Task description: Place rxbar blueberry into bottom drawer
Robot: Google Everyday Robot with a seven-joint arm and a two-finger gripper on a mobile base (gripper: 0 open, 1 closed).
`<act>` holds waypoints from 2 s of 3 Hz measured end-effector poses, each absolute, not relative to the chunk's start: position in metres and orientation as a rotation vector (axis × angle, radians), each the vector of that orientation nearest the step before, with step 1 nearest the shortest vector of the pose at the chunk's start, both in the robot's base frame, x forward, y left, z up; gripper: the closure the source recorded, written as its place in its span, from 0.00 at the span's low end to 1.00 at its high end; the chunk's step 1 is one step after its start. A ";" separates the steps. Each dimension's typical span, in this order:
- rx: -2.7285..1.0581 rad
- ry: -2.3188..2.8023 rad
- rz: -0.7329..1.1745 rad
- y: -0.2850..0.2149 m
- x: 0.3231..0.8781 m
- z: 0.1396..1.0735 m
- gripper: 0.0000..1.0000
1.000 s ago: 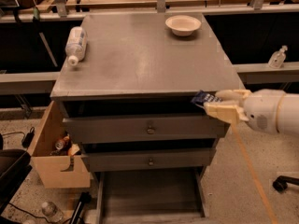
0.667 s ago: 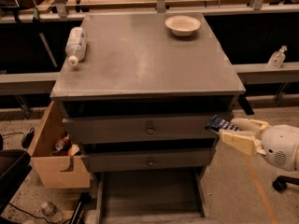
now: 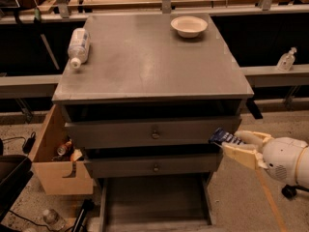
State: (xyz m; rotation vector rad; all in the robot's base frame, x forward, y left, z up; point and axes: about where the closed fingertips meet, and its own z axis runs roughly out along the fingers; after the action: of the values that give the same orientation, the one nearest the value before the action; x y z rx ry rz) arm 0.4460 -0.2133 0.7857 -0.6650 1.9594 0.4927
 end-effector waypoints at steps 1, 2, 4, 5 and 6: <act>-0.783 2.037 0.437 -0.204 0.426 0.715 1.00; -0.966 2.079 0.399 -0.189 0.402 0.628 1.00; -1.232 2.045 0.421 -0.139 0.401 0.512 1.00; -1.323 2.039 0.467 -0.106 0.417 0.472 1.00; -1.323 2.039 0.467 -0.105 0.417 0.472 1.00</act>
Offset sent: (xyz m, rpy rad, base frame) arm -0.0734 0.0360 -0.2756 -0.3792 0.1269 0.3053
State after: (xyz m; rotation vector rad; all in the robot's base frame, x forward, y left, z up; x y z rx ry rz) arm 0.4169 -0.1055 0.4720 -1.3233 2.0394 0.4674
